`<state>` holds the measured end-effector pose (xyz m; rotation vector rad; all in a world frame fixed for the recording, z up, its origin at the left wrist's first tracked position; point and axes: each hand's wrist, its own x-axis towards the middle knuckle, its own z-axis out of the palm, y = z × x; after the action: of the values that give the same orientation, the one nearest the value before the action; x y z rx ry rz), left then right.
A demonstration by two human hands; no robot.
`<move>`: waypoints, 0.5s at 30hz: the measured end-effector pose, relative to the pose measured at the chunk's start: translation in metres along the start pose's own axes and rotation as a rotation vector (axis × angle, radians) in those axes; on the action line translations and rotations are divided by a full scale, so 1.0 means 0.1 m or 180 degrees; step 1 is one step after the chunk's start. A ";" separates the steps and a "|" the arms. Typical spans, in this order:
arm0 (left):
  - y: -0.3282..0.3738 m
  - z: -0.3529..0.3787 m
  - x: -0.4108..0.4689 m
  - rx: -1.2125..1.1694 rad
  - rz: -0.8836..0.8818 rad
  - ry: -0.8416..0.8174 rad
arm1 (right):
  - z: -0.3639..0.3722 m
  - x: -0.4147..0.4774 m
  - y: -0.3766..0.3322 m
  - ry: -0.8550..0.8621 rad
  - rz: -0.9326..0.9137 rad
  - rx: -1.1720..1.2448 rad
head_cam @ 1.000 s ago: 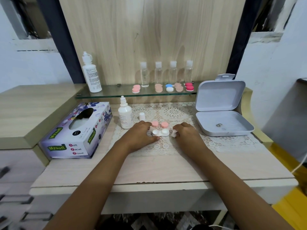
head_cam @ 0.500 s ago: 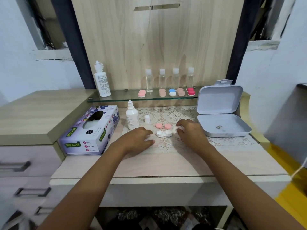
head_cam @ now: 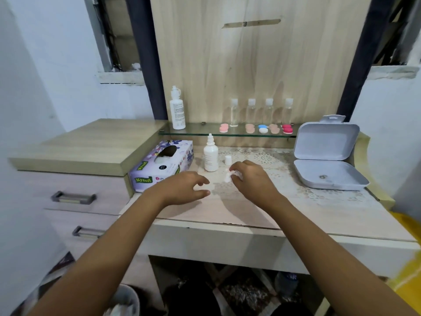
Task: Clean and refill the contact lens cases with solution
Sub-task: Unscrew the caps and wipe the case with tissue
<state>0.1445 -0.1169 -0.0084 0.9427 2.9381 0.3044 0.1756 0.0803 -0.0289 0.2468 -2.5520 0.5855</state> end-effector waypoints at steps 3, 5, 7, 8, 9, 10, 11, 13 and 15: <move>-0.10 -0.04 -0.21 0.0011 -0.0062 0.0115 | 0.05 0.00 -0.21 -0.0031 -0.0164 0.0039; -0.18 -0.07 -0.37 0.0043 -0.0143 0.0160 | 0.11 0.00 -0.36 -0.0068 -0.0266 0.0087; -0.28 -0.09 -0.52 0.0045 -0.0230 0.0209 | 0.18 0.00 -0.52 -0.0117 -0.0377 0.0110; -0.34 -0.10 -0.61 0.0033 -0.0276 0.0224 | 0.23 0.00 -0.61 -0.0148 -0.0450 0.0122; -0.39 -0.11 -0.69 0.0030 -0.0321 0.0224 | 0.26 0.01 -0.70 -0.0172 -0.0530 0.0143; -0.44 -0.13 -0.78 0.0045 -0.0375 0.0222 | 0.30 0.01 -0.79 -0.0202 -0.0610 0.0180; -0.50 -0.14 -0.87 0.0075 -0.0436 0.0225 | 0.35 0.01 -0.88 -0.0232 -0.0684 0.0222; -0.62 -0.15 -1.03 0.0125 -0.0576 0.0251 | 0.43 0.01 -1.07 -0.0289 -0.0817 0.0302; -0.73 -0.14 -1.20 0.0139 -0.0707 0.0290 | 0.54 0.00 -1.26 -0.0380 -0.0904 0.0348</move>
<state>0.1991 -0.2475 -0.0120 0.6129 3.1062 0.2808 0.1869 -0.0563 -0.0254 0.6886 -2.5363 0.6154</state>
